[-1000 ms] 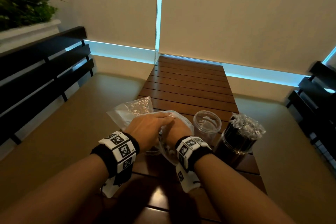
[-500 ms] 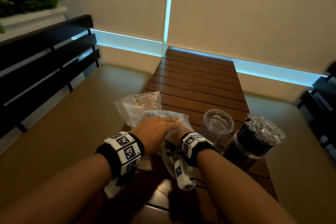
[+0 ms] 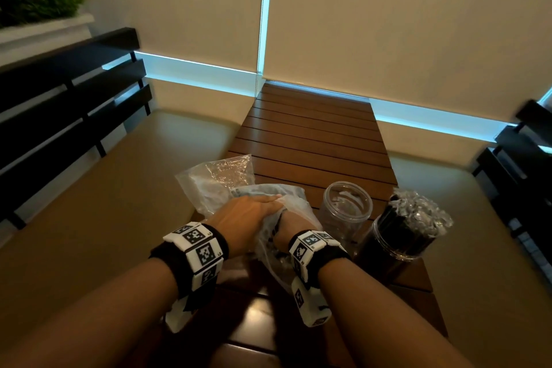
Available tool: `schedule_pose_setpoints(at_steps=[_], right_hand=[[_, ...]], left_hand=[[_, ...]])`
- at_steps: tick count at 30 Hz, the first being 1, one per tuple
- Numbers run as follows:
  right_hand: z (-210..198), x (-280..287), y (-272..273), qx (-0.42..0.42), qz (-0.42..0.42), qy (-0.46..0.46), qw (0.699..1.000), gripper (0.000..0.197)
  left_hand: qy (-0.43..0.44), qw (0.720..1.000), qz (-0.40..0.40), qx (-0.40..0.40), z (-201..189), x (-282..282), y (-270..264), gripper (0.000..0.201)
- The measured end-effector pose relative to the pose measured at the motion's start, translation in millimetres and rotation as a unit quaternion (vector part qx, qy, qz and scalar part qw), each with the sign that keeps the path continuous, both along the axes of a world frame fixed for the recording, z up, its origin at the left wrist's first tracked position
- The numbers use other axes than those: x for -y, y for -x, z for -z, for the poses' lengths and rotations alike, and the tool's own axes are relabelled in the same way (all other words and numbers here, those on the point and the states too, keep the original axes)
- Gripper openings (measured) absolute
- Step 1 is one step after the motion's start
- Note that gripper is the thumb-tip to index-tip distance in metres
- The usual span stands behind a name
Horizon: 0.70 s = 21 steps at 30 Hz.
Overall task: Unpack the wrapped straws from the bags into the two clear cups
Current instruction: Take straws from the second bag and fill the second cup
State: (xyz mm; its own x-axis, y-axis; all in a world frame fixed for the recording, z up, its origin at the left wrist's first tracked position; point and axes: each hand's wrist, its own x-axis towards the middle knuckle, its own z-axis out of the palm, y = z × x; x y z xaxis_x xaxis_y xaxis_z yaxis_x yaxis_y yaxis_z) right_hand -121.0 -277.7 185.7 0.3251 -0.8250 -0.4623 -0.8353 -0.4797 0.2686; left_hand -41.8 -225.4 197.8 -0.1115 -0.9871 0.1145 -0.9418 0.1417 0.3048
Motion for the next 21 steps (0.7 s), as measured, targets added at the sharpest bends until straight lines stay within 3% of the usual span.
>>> schedule_pose_setpoints(at_steps=[2,4,5,6,7,8,9,11,17,21], right_hand=[[3.9,14.8,29.6,0.134,-0.003,-0.049,0.99,0.042],[2.7,-1.4,15.6,0.025,-0.011,-0.01,1.0,0.046],[-5.7,-6.9,12.7,0.002,0.04,-0.129,0.991,0.05],[-6.2,-5.6,14.9,0.007,0.012,-0.111,0.994,0.05],[-13.6,-5.5,20.8,0.027,0.034,-0.158,0.986,0.046],[-11.7,-4.6,26.3,0.001,0.01,-0.086,0.996,0.037],[-16.1,8.1,38.1,0.11,-0.019,-0.008,0.994,0.031],[-30.7,20.3,71.3,0.183,-0.005,-0.026,0.983,0.025],[-42.6,16.1,92.7,0.154,-0.02,-0.008,0.988,0.027],[-75.0,7.2,111.8,0.111,-0.064,0.003,0.992,0.026]], left_hand=[[0.009,1.0,-0.007,-0.014,1.3,3.5,3.4,0.065],[0.019,0.999,-0.011,-0.031,3.4,5.9,8.0,0.064],[0.028,0.999,-0.008,-0.039,4.3,6.8,10.8,0.062],[0.036,0.998,-0.003,-0.046,4.6,7.8,13.4,0.06],[0.041,0.998,0.001,-0.051,4.3,8.5,16.2,0.059],[0.04,0.998,0.0,-0.056,4.2,9.2,18.8,0.059],[0.039,0.998,-0.005,-0.058,3.6,9.9,21.5,0.059],[0.042,0.998,-0.017,-0.05,3.8,11.6,25.4,0.056],[0.061,0.994,-0.032,-0.081,1.1,9.0,31.9,0.043],[0.053,0.995,-0.065,-0.062,-1.1,6.9,36.9,0.025]])
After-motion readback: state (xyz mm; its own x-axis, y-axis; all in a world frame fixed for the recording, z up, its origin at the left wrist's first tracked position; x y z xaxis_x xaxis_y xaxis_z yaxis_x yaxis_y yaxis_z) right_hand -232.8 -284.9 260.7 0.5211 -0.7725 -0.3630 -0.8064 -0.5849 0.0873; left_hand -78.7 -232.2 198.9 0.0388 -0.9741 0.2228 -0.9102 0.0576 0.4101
